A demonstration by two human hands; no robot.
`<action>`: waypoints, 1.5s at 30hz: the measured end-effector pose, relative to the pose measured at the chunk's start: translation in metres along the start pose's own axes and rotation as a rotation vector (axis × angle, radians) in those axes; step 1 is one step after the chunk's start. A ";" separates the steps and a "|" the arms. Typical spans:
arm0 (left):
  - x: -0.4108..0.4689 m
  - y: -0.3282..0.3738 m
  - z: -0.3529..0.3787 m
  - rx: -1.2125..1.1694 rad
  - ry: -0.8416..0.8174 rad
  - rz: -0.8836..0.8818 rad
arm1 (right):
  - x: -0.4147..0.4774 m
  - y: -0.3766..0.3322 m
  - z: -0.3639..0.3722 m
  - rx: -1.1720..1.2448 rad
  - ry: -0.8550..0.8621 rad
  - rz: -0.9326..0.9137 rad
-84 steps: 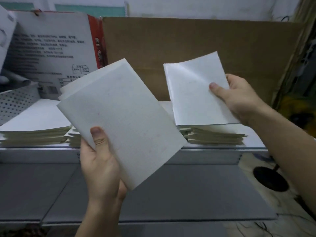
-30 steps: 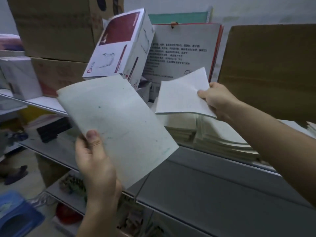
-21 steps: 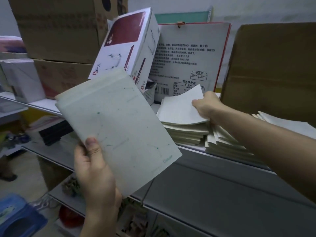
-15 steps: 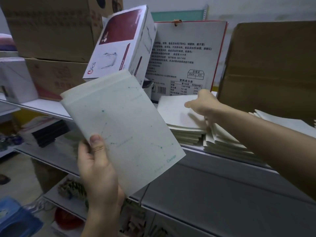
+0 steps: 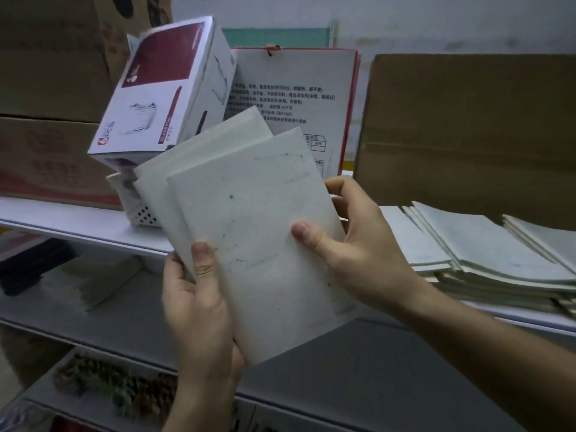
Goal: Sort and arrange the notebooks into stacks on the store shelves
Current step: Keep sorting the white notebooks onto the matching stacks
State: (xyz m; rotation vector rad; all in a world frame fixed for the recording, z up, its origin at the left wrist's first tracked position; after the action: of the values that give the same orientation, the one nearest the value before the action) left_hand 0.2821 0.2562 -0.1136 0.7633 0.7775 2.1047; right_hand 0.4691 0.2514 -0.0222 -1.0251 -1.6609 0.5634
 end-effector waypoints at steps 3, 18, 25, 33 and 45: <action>-0.004 -0.007 0.014 -0.010 -0.027 0.004 | -0.003 0.001 -0.021 0.006 0.037 0.005; 0.032 -0.023 0.012 0.268 0.028 0.137 | 0.040 0.077 -0.144 -0.477 0.080 0.630; 0.013 -0.011 0.019 0.229 0.009 0.163 | 0.044 0.081 -0.140 -0.551 0.156 0.471; -0.037 -0.003 0.067 0.041 -0.093 0.096 | 0.004 0.017 -0.108 -0.045 0.072 0.050; -0.068 -0.027 0.104 0.074 -0.131 0.104 | -0.035 0.031 -0.193 -0.228 0.239 0.180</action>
State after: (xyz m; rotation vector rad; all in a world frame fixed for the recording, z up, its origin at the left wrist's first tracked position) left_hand 0.4051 0.2443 -0.0847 0.9901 0.7620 2.1031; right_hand 0.6627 0.2142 -0.0006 -1.3636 -1.4522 0.3553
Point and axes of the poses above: each hand's wrist, its own x-axis towards the middle knuckle, its own z-axis out of the palm, y = z × x, the point moved 7 cm from there along x, towards the middle knuckle, and after that the axes turned 2 degrees about y, right-handed, at the moved point
